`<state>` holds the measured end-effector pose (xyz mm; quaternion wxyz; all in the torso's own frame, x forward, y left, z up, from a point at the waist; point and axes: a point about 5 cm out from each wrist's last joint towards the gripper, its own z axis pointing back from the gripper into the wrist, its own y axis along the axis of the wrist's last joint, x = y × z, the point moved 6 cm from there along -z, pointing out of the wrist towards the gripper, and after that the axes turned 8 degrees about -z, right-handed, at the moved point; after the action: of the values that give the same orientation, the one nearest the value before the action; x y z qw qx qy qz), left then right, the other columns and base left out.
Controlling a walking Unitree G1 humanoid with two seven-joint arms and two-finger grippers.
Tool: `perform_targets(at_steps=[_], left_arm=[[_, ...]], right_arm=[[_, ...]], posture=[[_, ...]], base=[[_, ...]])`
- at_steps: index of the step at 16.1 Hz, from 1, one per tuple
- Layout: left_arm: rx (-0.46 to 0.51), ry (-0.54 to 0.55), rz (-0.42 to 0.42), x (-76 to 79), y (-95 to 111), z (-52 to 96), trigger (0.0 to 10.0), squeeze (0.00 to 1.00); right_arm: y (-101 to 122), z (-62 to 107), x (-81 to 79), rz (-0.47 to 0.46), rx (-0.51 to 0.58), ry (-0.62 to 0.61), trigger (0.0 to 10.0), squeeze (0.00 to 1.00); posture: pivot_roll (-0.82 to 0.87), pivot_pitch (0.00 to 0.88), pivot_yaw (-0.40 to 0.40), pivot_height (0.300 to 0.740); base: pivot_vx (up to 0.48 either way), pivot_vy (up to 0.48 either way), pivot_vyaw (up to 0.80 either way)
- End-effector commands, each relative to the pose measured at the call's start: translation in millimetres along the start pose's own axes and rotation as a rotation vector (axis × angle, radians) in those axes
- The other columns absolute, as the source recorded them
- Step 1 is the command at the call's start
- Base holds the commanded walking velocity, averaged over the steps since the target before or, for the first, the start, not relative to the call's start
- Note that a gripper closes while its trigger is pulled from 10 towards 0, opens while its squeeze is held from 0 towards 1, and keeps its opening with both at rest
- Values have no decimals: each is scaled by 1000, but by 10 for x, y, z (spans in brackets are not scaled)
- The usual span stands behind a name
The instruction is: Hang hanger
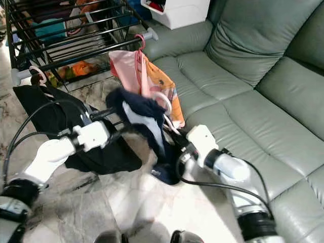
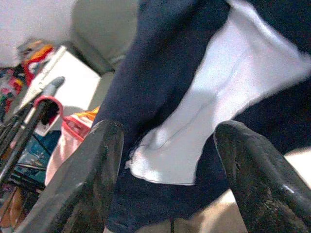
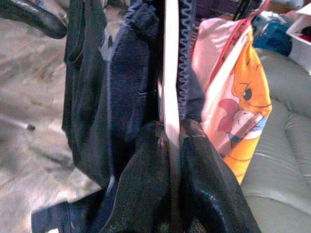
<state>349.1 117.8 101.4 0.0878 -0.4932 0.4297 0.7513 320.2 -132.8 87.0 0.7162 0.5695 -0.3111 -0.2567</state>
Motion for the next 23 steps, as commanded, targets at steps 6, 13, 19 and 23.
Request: perform_targets(at_steps=[6, 13, 19, 23], left_arm=[[62, -161, -120, 197, 87, -45, 10000, 1000], [130, -200, -175, 124, 246, -276, 10000, 1000], [124, -329, -150, 316, 219, -346, 0, 0], [86, -384, -119, 306, 143, -343, 0, 0]], right_arm=[[-64, 97, -169, 56, -28, 127, 10000, 0], [-102, 148, -372, 78, -43, 220, 10000, 0], [-103, 207, -388, 160, -76, 275, 10000, 0], [-106, 185, -430, 181, -70, 282, 10000, 0]], posture=[[-55, 23, 24, 740], [-64, 22, 42, 740], [-73, 23, 49, 740], [-69, 24, 53, 740]], base=[[0, 0, 0], [0, 0, 0], [0, 0, 0], [0, 0, 0]])
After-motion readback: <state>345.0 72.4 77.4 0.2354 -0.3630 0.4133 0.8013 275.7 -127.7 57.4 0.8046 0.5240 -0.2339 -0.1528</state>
